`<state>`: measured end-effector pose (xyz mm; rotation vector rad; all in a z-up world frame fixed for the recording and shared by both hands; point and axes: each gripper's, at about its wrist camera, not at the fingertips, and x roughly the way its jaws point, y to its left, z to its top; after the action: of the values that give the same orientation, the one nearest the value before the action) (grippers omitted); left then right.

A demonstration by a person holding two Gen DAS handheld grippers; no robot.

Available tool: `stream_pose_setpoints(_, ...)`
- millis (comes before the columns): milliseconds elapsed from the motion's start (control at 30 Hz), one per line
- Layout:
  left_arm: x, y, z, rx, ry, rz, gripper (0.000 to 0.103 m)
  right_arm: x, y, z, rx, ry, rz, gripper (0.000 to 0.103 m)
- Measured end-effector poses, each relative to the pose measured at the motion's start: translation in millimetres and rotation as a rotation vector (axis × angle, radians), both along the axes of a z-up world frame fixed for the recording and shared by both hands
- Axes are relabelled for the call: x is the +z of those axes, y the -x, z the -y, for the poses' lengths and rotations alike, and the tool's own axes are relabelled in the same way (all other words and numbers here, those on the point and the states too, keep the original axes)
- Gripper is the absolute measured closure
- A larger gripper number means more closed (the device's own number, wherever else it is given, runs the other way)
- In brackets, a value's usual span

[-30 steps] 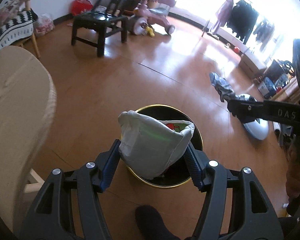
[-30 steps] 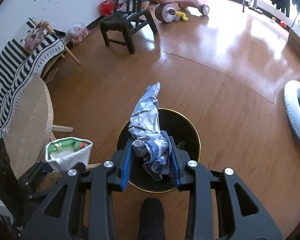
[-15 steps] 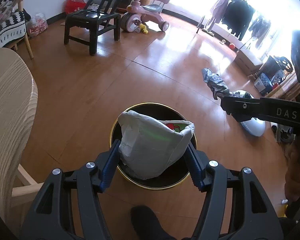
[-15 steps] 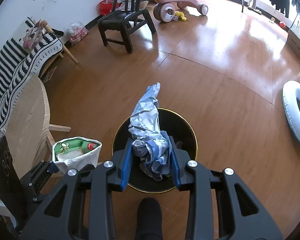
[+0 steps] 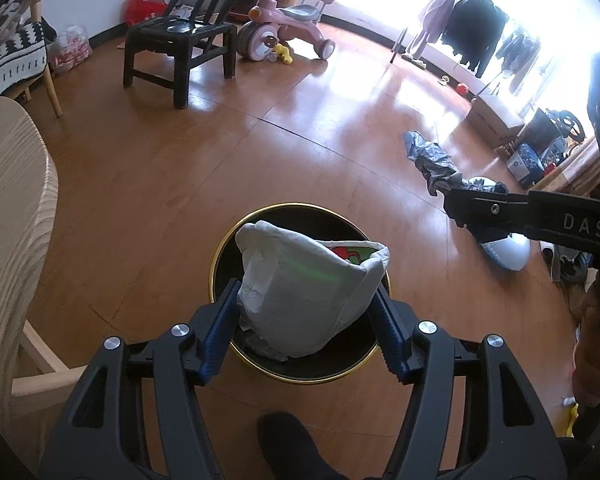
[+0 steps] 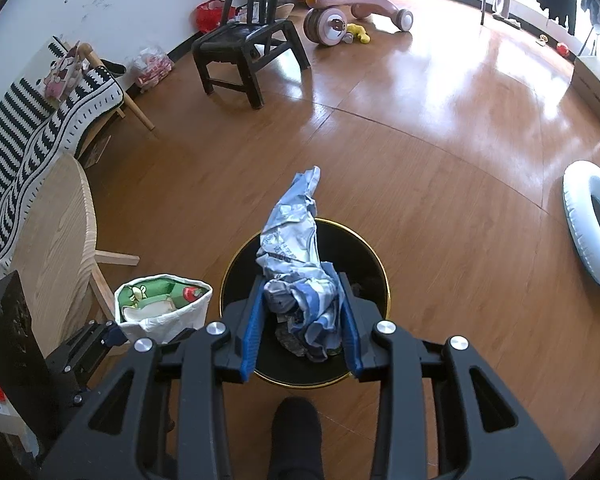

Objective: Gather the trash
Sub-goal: 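Open both tools over the black bin to drop the bag and wrapper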

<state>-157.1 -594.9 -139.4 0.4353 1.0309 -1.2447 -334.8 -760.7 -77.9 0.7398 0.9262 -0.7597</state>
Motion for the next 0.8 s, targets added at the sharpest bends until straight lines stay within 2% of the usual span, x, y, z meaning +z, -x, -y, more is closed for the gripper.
stream_pose_setpoints(133,-3.8,0.5,2.7,-0.005,-0.006,-0.001,0.041,0.0,1.2,1.2,0.003,0.007,-0.003,0.065)
stream_pose_setpoints(267,-7.5,1.5,3.5,-0.012,-0.012,-0.008,0.04,0.2,3.2,3.8,-0.003,0.016,-0.009,0.057)
stream_pose_setpoints(400,-8.9,1.2,5.7,-0.013,-0.015,-0.013,0.036,1.3,5.9,2.0,-0.016,0.033,-0.009,0.042)
stream_pose_setpoints(467,-9.2,1.9,5.7,-0.017,-0.013,-0.009,0.029,1.1,7.4,1.0,-0.018,0.037,-0.009,0.041)
stream_pose_setpoints(733,-7.7,0.9,2.1,-0.013,-0.01,0.007,0.02,2.8,7.4,0.3,-0.017,0.048,-0.009,0.033)
stream_pose_setpoints(800,-4.9,-1.9,-2.2,-0.007,-0.007,0.015,0.018,2.8,5.0,-2.1,-0.011,0.058,-0.012,0.026)
